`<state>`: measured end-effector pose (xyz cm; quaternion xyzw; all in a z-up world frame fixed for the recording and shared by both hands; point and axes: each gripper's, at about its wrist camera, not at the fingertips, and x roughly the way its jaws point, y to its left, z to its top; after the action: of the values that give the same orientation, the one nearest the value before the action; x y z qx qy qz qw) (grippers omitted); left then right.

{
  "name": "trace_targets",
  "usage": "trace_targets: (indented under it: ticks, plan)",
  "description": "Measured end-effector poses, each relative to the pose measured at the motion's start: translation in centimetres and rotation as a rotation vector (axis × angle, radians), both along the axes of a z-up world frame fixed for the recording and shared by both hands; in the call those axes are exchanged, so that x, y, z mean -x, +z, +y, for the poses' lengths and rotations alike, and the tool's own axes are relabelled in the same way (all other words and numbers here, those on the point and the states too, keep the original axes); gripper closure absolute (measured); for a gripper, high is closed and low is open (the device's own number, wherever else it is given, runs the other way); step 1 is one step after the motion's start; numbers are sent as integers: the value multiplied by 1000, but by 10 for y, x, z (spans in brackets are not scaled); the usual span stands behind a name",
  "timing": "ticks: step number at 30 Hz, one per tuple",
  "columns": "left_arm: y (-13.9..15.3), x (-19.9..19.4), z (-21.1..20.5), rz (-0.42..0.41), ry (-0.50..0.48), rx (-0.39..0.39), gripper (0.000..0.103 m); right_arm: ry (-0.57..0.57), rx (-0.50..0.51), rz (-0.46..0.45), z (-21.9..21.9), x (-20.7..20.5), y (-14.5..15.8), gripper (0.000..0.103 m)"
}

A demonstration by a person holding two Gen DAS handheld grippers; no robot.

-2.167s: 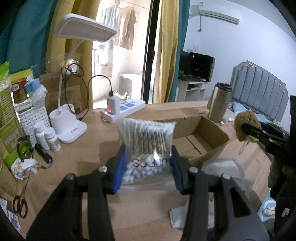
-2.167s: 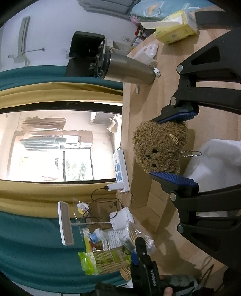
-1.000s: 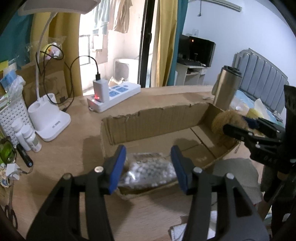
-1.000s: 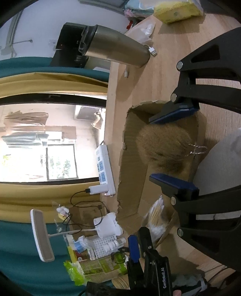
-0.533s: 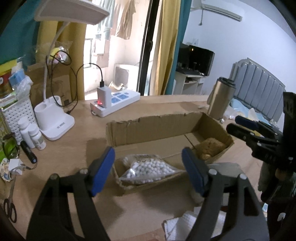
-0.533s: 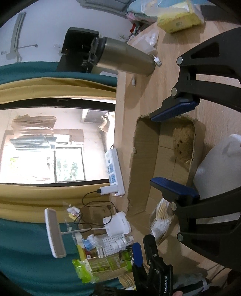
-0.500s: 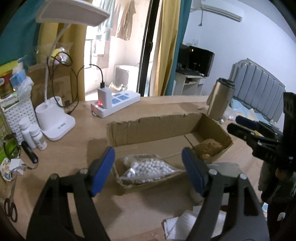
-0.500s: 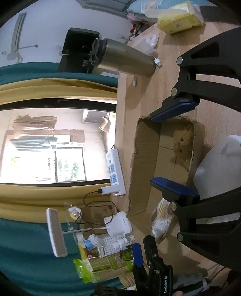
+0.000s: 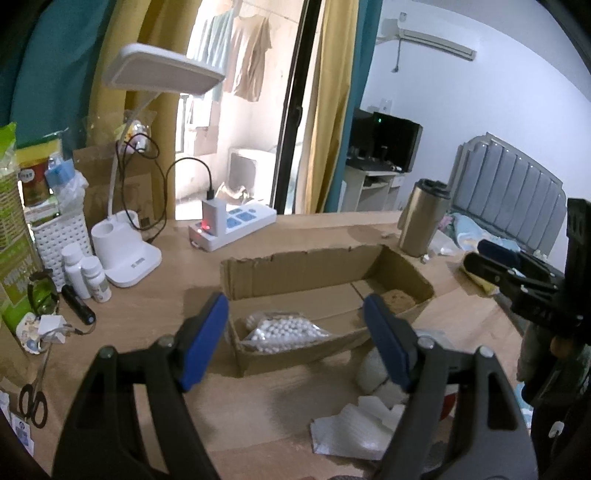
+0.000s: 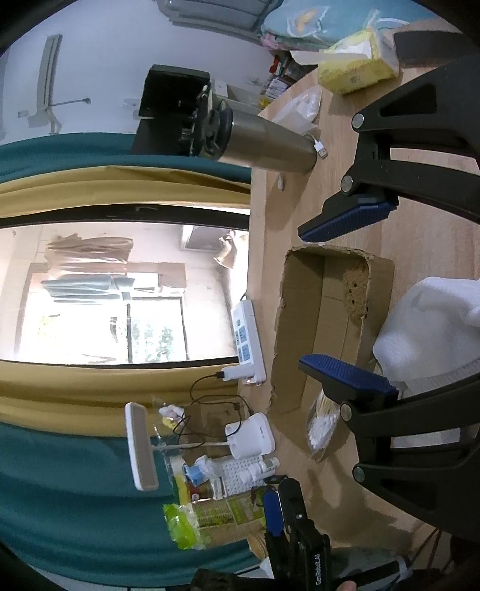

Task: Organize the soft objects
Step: 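Grasp the white towel with the right tool while the left tool grasps another towel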

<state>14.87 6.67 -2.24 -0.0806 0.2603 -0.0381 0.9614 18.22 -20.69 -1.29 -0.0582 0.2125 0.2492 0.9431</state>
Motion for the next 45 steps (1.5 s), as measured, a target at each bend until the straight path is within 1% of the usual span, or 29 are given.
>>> trace_targets:
  ticks: [4, 9, 16, 21, 22, 23, 25, 27, 32, 41, 43, 45]
  plan:
    - [2, 10, -1, -5, 3, 8, 25, -1, -11, -9, -4, 12, 6, 36]
    - [-6, 21, -1, 12, 7, 35, 25, -6, -6, 0, -8, 23, 2, 36]
    - [-21, 33, -6, 44, -10, 57, 25, -26, 0, 56, -15, 30, -18, 35]
    - [-31, 38, -7, 73, -10, 84, 24, -16, 7, 103, -10, 29, -34, 35]
    - [-34, 39, -8, 79, -15, 90, 21, -11, 9, 111, -8, 29, -37, 35]
    - [-36, 38, -8, 87, -24, 99, 14, -3, 12, 119, -6, 29, -39, 35]
    - [-40, 39, -6, 98, -36, 129, 11, 7, 15, 133, 0, 29, -45, 35]
    - [-44, 40, -4, 105, -38, 154, 11, 19, 22, 153, 6, 28, -52, 35]
    - [-50, 41, -7, 123, -40, 148, 10, 35, 48, 203, 20, 26, -70, 35]
    - [-61, 41, -15, 151, -70, 151, 10, 59, 62, 254, 24, 23, -86, 36]
    - [-62, 41, -18, 155, -79, 151, 10, 72, 65, 250, 25, 25, -87, 44]
    - [-63, 40, -22, 161, -92, 147, 10, 75, 73, 240, 25, 27, -87, 80]
